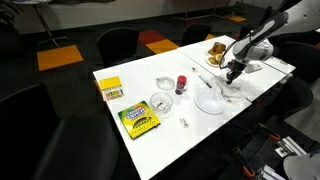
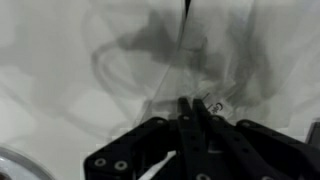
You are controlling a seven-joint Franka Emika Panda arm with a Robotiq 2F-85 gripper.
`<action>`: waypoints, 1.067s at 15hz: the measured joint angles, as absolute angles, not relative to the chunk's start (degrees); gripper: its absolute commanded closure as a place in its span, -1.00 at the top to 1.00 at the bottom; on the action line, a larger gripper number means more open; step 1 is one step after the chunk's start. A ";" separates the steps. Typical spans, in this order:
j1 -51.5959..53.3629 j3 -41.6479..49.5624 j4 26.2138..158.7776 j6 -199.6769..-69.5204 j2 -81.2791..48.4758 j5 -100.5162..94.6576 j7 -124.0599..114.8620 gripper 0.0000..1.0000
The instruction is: Put the piece of paper in the glass bowl
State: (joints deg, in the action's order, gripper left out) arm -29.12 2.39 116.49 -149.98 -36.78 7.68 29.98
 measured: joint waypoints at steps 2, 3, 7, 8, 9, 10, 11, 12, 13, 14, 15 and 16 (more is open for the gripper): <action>-29.10 2.39 116.48 -149.99 -36.78 7.41 29.89 -1.00; -29.09 2.39 116.47 -149.99 -36.78 7.29 29.86 -1.00; -29.07 2.39 116.46 -150.02 -36.74 7.19 29.83 -1.00; -29.07 2.39 116.47 -150.03 -36.62 7.19 29.83 -1.00; -29.05 2.39 116.47 -150.04 -36.40 7.19 29.83 -1.00; -29.01 2.39 116.48 -150.07 -36.13 7.19 29.83 -1.00; -28.91 2.39 116.51 -150.10 -35.80 7.19 29.83 -1.00; -28.78 2.39 116.60 -150.10 -35.32 7.19 29.83 -1.00; -28.63 2.38 116.81 -150.11 -34.76 7.18 29.83 -1.00; -28.45 2.37 117.05 -150.15 -34.25 7.17 29.83 -1.00; -28.24 2.37 117.36 -150.16 -33.65 7.16 29.83 -1.00; -28.03 2.37 117.68 -150.18 -33.10 7.16 29.83 -1.00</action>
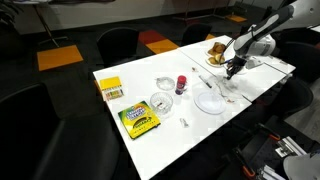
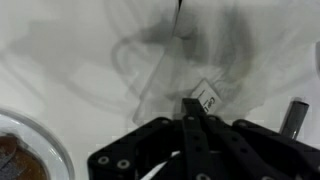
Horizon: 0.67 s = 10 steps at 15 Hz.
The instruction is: Put the piece of paper in the glass bowl
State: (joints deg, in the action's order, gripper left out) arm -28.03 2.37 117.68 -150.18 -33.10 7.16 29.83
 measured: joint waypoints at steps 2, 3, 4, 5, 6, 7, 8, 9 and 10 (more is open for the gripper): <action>-27.64 2.33 118.25 -150.23 -32.10 7.16 29.85 -1.00; -27.52 2.24 118.59 -150.27 -31.59 7.16 29.92 -1.00; -27.49 2.00 118.98 -150.30 -30.99 7.17 30.11 -1.00; -27.47 1.65 119.55 -150.31 -30.14 7.17 30.42 -1.00; -27.45 1.22 120.26 -150.34 -29.07 7.18 30.90 -1.00; -27.39 0.73 121.21 -150.34 -27.78 7.19 31.38 -1.00; -27.27 0.12 122.41 -150.33 -26.23 7.21 32.05 -1.00; -27.03 -0.50 123.72 -150.31 -24.64 7.29 32.70 -1.00; -26.55 -1.04 125.04 -150.28 -23.08 7.30 33.14 -1.00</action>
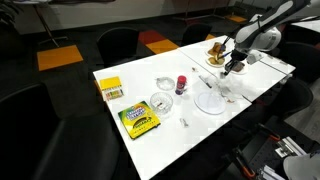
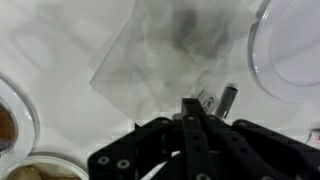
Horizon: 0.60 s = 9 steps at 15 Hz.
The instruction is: Put the piece of paper in the glass bowl
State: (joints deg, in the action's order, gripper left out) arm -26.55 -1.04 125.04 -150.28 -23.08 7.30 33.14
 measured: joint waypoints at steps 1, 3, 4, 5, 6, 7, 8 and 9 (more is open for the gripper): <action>-25.71 -1.48 126.28 -150.17 -21.61 7.30 33.29 -1.00; -23.42 -2.22 127.90 -149.83 -19.51 7.33 33.27 -1.00; -22.05 -2.39 128.20 -149.53 -18.91 7.33 33.17 -1.00; -20.68 -2.48 128.24 -149.18 -18.52 7.33 32.94 -1.00; -19.31 -2.52 128.19 -148.84 -18.31 7.29 32.58 -1.00; -17.96 -2.56 128.03 -148.45 -18.28 7.22 32.20 -1.00; -16.61 -2.60 127.80 -148.00 -18.29 7.09 31.80 -1.00; -15.35 -2.68 127.51 -147.48 -18.33 6.95 31.39 -1.00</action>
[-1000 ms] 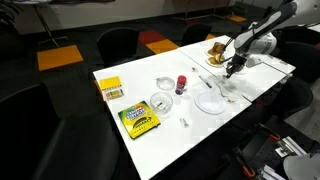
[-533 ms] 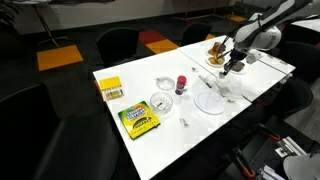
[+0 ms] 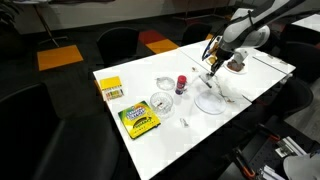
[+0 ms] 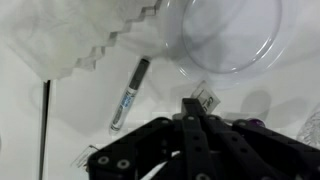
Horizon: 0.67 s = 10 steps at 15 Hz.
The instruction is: Put the piece of paper in the glass bowl
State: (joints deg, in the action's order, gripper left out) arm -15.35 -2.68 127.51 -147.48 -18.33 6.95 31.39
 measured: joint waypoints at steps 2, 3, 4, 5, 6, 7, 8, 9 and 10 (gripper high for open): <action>-12.78 -2.88 126.74 -146.13 -18.38 6.30 30.24 -1.00; -11.44 -3.03 126.25 -145.49 -18.41 5.99 29.62 -1.00; -10.27 -3.24 125.78 -145.07 -18.43 5.69 29.03 -1.00; -9.24 -3.50 125.29 -144.74 -18.46 5.35 28.40 -1.00; -8.21 -3.78 124.78 -144.34 -18.47 5.00 27.82 -1.00; -7.22 -4.05 124.28 -143.89 -18.48 4.69 27.27 -1.00; -6.33 -4.30 123.82 -143.51 -18.48 4.43 26.79 -0.98; -5.48 -4.43 123.44 -143.09 -18.48 4.12 26.29 -0.98; -4.83 -4.48 123.15 -142.77 -18.48 3.89 25.88 -0.98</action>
